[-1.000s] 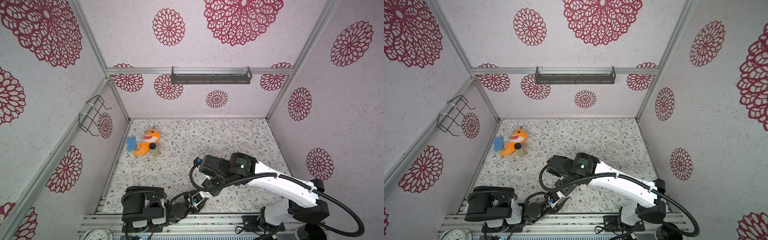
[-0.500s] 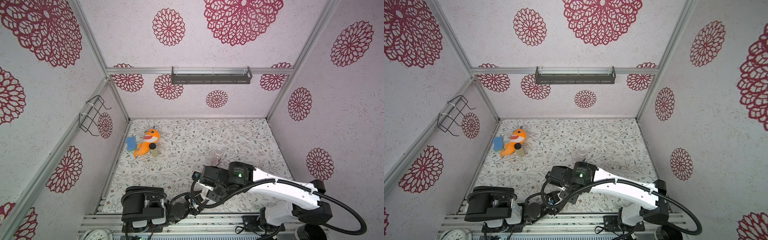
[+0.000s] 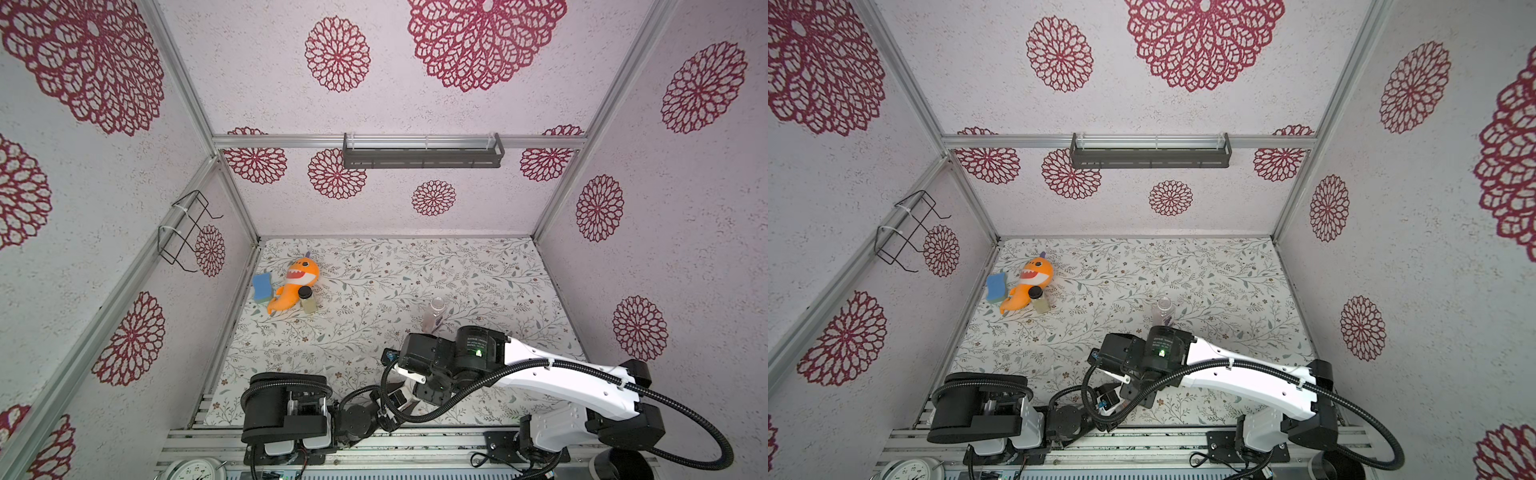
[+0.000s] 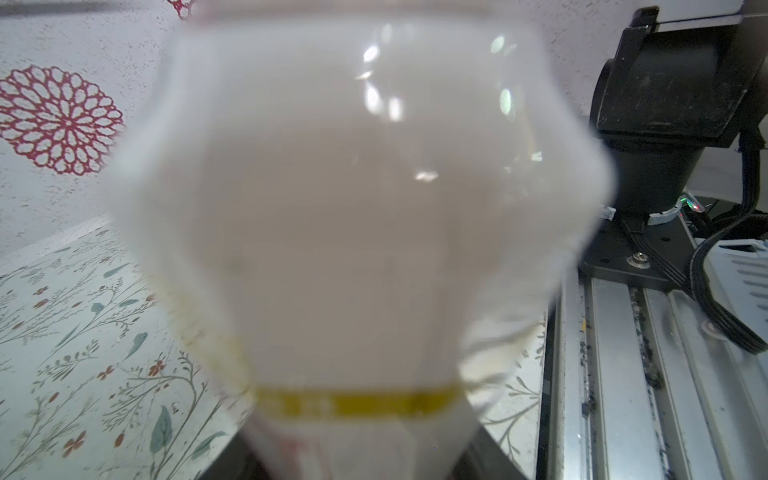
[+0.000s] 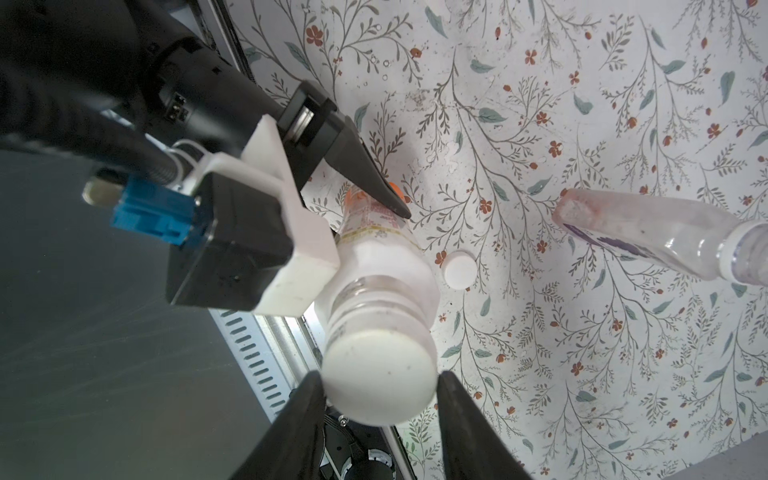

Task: Screw on the bottle caps
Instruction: Screw the bottle cap onto the plastic bottle.

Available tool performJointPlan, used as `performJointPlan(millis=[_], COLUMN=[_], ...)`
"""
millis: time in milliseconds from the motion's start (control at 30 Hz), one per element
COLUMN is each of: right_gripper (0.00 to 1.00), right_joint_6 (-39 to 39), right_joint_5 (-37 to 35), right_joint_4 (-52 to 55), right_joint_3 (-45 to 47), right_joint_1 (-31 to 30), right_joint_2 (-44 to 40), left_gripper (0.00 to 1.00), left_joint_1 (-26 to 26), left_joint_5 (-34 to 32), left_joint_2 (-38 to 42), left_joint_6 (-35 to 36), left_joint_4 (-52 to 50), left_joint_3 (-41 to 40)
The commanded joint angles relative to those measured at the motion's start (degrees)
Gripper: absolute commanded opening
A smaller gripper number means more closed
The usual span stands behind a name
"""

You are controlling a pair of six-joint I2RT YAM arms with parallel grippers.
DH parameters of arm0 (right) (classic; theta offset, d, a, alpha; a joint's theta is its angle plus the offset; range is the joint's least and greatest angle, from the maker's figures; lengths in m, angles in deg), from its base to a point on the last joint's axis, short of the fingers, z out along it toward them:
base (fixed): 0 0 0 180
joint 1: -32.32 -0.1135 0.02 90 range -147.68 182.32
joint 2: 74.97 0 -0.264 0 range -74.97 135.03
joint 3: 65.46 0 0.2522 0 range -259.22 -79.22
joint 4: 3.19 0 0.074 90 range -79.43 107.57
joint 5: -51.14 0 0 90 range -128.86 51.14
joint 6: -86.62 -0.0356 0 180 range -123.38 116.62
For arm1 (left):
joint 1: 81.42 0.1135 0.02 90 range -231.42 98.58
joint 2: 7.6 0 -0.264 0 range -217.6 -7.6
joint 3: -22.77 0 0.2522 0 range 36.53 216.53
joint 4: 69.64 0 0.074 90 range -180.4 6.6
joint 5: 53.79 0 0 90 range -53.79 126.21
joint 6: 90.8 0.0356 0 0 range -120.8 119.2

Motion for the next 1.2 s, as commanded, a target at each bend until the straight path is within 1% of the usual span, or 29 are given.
performJointPlan(millis=[0,167,267,367,467,633,1033,1067,1167], right_gripper=[0.47,0.45,0.42,0.42,0.42,0.39,0.39,0.39,0.45], right_joint_6=[1.2,0.9,-0.1,-2.0,-5.0,-12.0,-26.7,-27.0,-27.5], right_joint_5=[-1.1,-1.1,-1.6,-2.1,-2.7,-2.7,-2.4,-2.2,-2.8], right_joint_4=[-0.4,-0.4,-0.1,-0.1,0.3,0.3,2.1,2.2,3.0], right_joint_3=[-0.1,0.0,-0.3,-0.7,-1.6,-3.0,-4.6,-4.7,-6.0], right_joint_1=[-0.2,-0.5,-0.5,-0.5,-0.5,-0.5,1.3,1.3,1.3], right_joint_2=[-0.3,0.3,0.9,1.2,2.1,4.5,5.7,5.6,4.5], left_gripper=[0.54,0.54,0.53,0.53,0.53,0.53,0.53,0.53,0.53], left_joint_1=[-0.7,-0.7,-0.7,-0.7,-0.7,-0.7,-0.8,-0.8,-0.8], left_joint_5=[0.7,0.1,-0.4,-0.7,-1.2,-2.2,-3.8,-3.8,-3.7], left_joint_2=[0.7,0.9,1.2,1.8,2.1,2.4,2.7,2.6,2.5], left_joint_6=[0.2,0.3,0.3,0.3,0.4,0.5,0.7,0.7,0.7], left_joint_4=[2.5,2.6,2.6,2.5,2.5,2.5,2.6,2.5,2.5], left_joint_3=[-0.3,-0.4,-0.4,-0.6,-0.7,-0.7,-0.8,-0.7,-0.7])
